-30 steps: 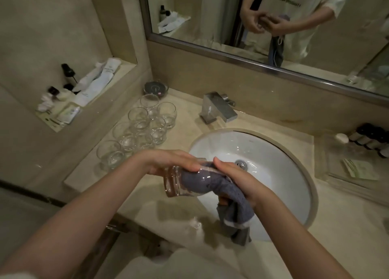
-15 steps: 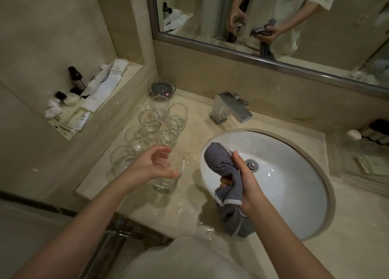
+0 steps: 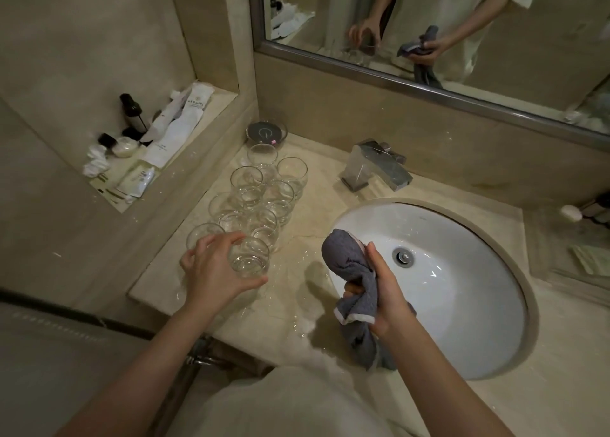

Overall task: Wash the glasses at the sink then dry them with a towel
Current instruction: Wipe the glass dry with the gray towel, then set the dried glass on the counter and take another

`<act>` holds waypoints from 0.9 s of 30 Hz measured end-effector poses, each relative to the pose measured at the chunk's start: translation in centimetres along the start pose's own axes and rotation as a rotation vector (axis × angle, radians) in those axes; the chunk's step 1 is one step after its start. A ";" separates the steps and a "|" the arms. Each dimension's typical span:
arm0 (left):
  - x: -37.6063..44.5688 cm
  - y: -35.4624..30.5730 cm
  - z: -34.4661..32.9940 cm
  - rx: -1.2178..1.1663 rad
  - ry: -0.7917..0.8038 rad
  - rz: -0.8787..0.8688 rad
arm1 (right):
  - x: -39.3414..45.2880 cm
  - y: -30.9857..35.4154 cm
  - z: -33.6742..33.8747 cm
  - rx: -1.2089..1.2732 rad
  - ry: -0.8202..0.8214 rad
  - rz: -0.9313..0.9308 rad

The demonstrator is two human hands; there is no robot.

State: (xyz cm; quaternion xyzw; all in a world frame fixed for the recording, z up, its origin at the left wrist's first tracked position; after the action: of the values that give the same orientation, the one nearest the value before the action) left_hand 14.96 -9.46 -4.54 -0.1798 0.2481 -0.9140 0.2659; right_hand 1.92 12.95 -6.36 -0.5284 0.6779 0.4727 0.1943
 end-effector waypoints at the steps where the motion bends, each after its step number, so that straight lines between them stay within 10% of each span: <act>1: -0.1 0.0 0.0 0.013 -0.001 -0.007 | 0.0 0.0 -0.1 -0.006 0.007 0.004; 27: -0.6 1.8 -1.5 0.035 0.165 0.031 | 0.2 -0.6 0.1 -0.023 0.000 0.043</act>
State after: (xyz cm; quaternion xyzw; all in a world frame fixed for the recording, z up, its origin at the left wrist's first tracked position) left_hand 15.44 -9.90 -6.88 -0.0955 0.2558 -0.9257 0.2618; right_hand 2.34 12.96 -6.78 -0.5158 0.6838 0.4845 0.1779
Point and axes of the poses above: each hand's wrist, its own x-axis towards the middle knuckle, its own z-axis out of the back of the hand, y = z × x, the point moved 9 cm from there along x, towards the middle knuckle, and after that the axes turned 14 degrees about -z, right-handed, at the moved point
